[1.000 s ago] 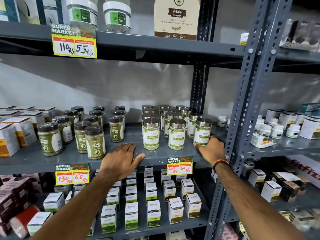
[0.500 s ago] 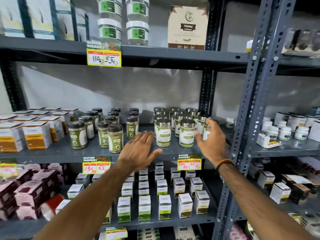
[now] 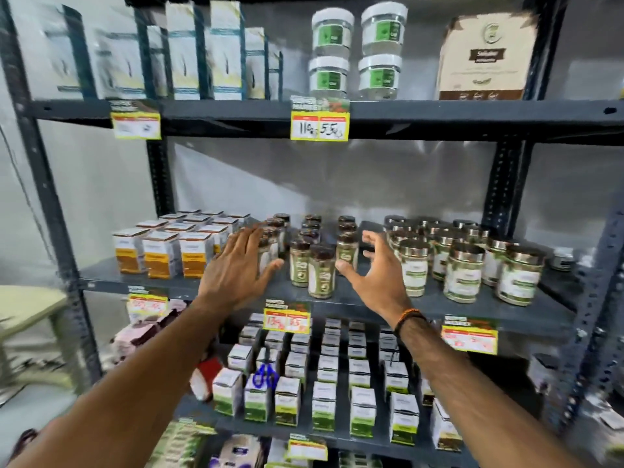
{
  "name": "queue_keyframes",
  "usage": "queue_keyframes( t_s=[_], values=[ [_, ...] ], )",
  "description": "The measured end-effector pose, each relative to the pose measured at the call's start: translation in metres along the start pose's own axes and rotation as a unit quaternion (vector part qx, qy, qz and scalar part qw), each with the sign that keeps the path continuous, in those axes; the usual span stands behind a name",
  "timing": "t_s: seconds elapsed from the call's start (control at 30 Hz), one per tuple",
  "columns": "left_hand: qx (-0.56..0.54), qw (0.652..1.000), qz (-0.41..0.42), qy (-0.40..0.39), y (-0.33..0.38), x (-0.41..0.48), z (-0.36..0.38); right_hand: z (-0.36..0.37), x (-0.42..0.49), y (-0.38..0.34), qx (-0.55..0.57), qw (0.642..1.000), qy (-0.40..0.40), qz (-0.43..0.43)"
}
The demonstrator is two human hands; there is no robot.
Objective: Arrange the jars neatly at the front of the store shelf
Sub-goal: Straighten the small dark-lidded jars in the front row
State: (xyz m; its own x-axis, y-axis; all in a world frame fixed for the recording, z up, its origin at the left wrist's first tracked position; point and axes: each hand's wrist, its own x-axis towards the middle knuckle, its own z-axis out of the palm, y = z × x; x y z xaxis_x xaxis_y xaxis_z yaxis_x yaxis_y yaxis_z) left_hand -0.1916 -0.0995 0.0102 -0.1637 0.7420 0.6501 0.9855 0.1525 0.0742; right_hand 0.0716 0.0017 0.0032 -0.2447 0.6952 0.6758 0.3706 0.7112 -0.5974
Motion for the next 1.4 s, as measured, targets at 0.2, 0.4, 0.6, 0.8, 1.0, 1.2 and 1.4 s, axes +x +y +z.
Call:
queue_keyframes(
  t_s=[0.2,0.4,0.6,0.8,1.0,1.2,1.4],
  values=[
    [0.023,0.999,-0.007,-0.032,-0.049,-0.013,0.034,0.045,0.002,0.009,-0.009,0.999,-0.024,0.038],
    [0.015,0.997,-0.024,-0.076,-0.072,-0.014,0.072,0.065,0.0,0.019,-0.014,0.997,-0.042,0.068],
    [0.017,0.995,-0.036,-0.095,-0.085,-0.018,0.094,0.079,0.001,0.029,-0.022,0.995,-0.064,0.078],
    [0.023,0.996,-0.026,-0.088,-0.085,-0.019,0.096,0.083,0.004,0.032,-0.041,0.993,-0.071,0.08],
    [0.024,0.996,-0.029,-0.085,-0.085,-0.019,0.097,0.081,0.017,0.043,-0.076,0.99,-0.063,0.101],
    [0.028,0.995,-0.035,-0.087,-0.085,-0.02,0.097,0.082,0.022,0.056,-0.135,0.982,-0.061,0.118],
    [0.027,0.995,-0.038,-0.089,-0.084,-0.02,0.097,0.083,0.024,0.062,-0.156,0.974,-0.034,0.157]
  ],
)
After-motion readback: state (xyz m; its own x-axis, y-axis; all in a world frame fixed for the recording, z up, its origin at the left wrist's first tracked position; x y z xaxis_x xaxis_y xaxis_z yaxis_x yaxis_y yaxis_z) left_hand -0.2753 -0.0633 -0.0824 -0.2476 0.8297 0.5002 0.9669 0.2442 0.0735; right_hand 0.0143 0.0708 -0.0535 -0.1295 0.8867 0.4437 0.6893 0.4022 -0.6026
